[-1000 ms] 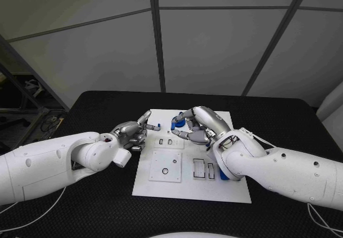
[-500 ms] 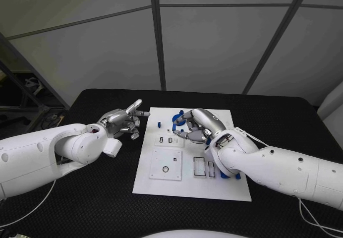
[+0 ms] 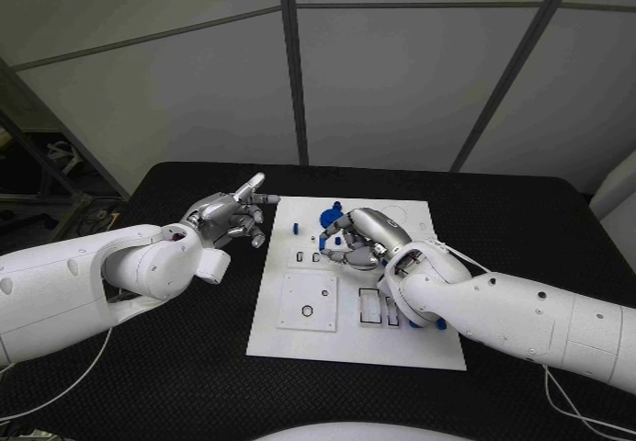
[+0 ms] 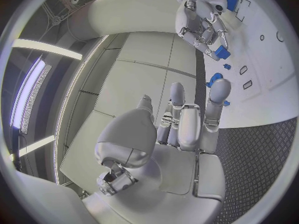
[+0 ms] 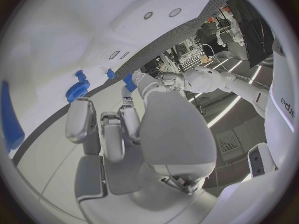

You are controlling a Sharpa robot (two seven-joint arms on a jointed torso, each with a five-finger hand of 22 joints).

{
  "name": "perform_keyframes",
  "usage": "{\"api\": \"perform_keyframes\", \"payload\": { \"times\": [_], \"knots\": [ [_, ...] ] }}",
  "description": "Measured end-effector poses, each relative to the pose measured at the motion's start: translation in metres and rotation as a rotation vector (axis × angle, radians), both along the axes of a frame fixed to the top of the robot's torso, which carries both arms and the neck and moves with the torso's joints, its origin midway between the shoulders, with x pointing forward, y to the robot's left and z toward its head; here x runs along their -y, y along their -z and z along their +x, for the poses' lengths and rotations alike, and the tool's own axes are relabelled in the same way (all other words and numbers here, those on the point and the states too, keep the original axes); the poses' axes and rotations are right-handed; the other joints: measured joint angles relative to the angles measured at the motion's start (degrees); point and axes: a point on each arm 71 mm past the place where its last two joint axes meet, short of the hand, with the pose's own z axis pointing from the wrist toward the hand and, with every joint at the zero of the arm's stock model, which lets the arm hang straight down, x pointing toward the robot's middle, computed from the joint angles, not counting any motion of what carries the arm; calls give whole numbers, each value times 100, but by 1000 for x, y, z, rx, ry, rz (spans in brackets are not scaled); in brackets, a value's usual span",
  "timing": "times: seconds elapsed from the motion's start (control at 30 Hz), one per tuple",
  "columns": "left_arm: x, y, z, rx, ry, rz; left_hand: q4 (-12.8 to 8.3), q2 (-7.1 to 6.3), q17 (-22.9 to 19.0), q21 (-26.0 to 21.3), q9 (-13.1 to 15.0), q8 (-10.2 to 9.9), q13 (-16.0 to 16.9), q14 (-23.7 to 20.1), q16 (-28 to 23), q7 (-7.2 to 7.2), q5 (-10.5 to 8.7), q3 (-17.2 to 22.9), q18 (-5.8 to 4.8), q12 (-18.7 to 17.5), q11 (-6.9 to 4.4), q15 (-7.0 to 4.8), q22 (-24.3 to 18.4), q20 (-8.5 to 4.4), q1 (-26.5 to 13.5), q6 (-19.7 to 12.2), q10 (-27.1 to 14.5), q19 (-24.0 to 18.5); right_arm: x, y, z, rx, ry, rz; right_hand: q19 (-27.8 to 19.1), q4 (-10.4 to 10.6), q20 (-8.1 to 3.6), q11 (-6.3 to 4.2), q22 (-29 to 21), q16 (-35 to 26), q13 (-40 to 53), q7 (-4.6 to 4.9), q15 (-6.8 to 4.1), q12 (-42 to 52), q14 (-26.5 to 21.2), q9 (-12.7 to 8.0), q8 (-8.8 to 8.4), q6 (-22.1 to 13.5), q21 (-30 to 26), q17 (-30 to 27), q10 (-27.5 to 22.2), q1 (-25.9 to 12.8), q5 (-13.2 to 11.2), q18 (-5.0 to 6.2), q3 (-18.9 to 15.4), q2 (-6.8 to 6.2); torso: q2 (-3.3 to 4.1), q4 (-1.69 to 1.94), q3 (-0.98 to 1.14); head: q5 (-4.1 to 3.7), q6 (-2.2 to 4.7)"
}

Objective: Assemble the parts on the task board

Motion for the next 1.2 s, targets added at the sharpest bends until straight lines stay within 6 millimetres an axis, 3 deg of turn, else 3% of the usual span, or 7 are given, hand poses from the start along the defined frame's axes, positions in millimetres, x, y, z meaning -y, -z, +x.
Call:
{"api": "perform_keyframes", "payload": {
  "times": [0.53,0.67,0.87,1.2],
  "knots": [
    [5,-1,-1,5,-3,-12,-76,-55,16,-76,1,67,-17,-21,-21,-10,0,-2,1,0,6,21,-82,19,51,-10,-36,-60,-4,8,4,-48,-1,-65,0,2,0,0,-25,-22,-5,13,0,0,0,0,-30,13,0,-1,0,0,0,0,1,-2,-4,3,-5,1,-40],
    [5,-2,-1,11,-5,-17,-183,-81,-306,-424,1,120,-63,-221,-178,11,-22,5,0,-21,19,20,-424,28,193,-51,-167,-327,-4,9,4,-58,0,-82,0,12,0,0,-39,-22,-5,13,0,0,0,0,-18,12,0,-1,0,0,0,0,12,-3,-4,3,-6,-2,-47],
    [5,-2,-1,18,-10,-25,-308,-78,-802,-599,1,210,-151,-496,-439,35,-22,7,0,-73,38,45,-600,52,360,-115,-311,-420,-4,11,5,-67,3,-102,0,12,0,0,-39,-22,-5,12,0,0,0,0,-4,12,0,-1,0,-14,-1,0,12,-17,-4,3,-5,-2,-52],
    [7,-3,-1,25,-12,-35,-371,-100,-893,-643,1,253,-193,-502,-466,21,-22,8,1,-102,31,51,-654,61,428,-142,-319,-429,-3,14,8,-76,13,-127,0,12,0,0,-44,-22,-20,9,0,-37,0,0,-5,9,0,-2,0,-4,-11,0,11,-7,-4,3,-3,-2,-68]
  ]
}}
